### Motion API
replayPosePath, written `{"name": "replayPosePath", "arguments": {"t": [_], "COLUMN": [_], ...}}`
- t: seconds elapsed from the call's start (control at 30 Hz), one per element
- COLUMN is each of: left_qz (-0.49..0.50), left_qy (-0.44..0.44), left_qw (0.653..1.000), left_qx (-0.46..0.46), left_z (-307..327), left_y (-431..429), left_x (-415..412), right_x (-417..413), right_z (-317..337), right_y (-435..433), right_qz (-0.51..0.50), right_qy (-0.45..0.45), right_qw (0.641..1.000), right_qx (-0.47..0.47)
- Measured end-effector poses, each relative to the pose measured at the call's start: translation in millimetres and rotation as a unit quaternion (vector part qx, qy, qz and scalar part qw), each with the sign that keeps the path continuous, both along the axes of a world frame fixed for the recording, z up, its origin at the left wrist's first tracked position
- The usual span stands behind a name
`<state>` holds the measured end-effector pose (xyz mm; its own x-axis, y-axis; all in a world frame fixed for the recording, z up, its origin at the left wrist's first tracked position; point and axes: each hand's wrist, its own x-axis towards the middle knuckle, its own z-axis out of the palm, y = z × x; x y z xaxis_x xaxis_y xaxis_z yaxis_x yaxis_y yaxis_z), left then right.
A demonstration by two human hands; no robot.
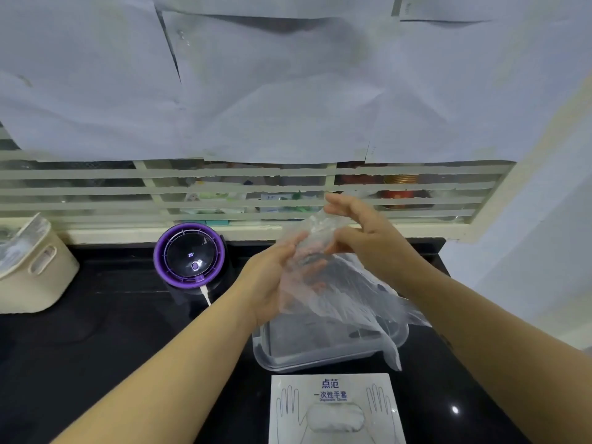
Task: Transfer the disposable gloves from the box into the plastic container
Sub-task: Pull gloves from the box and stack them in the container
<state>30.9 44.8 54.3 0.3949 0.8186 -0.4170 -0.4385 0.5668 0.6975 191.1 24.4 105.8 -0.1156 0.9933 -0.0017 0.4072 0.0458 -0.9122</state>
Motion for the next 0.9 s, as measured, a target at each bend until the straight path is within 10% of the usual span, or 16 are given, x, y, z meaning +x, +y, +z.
{"name": "replayPosePath", "arguments": {"t": [0.23,0.43,0.6,0.77,0.9], "left_qz": [0.059,0.006,-0.042,-0.143,-0.363], "left_qy": [0.092,0.247,0.387,0.636,0.723], "left_qw": [0.99,0.962,0.92,0.664,0.465], "left_qx": [-0.092,-0.115,0.04,0.366,0.36], "left_z": [-31.1,-50.6,-38.2,-46.8,-64.6], "left_y": [-4.7,-3.5,-6.1,-6.5,5.8], "left_x": [6.3,13.5,8.9,-5.7,11.2], "right_x": [3.3,7.0,0.0,-1.1,0.4], "right_z": [-69.7,-117.1,-136.7,-147.1,-144.1], "right_y": [2.3,14.0,19.3,14.9,16.5], "right_qz": [0.133,0.219,0.248,0.267,0.259], "right_qy": [-0.332,-0.414,-0.416,-0.418,-0.424], "right_qw": [0.934,0.877,0.861,0.847,0.843], "right_qx": [-0.013,-0.107,-0.155,-0.191,-0.207]}}
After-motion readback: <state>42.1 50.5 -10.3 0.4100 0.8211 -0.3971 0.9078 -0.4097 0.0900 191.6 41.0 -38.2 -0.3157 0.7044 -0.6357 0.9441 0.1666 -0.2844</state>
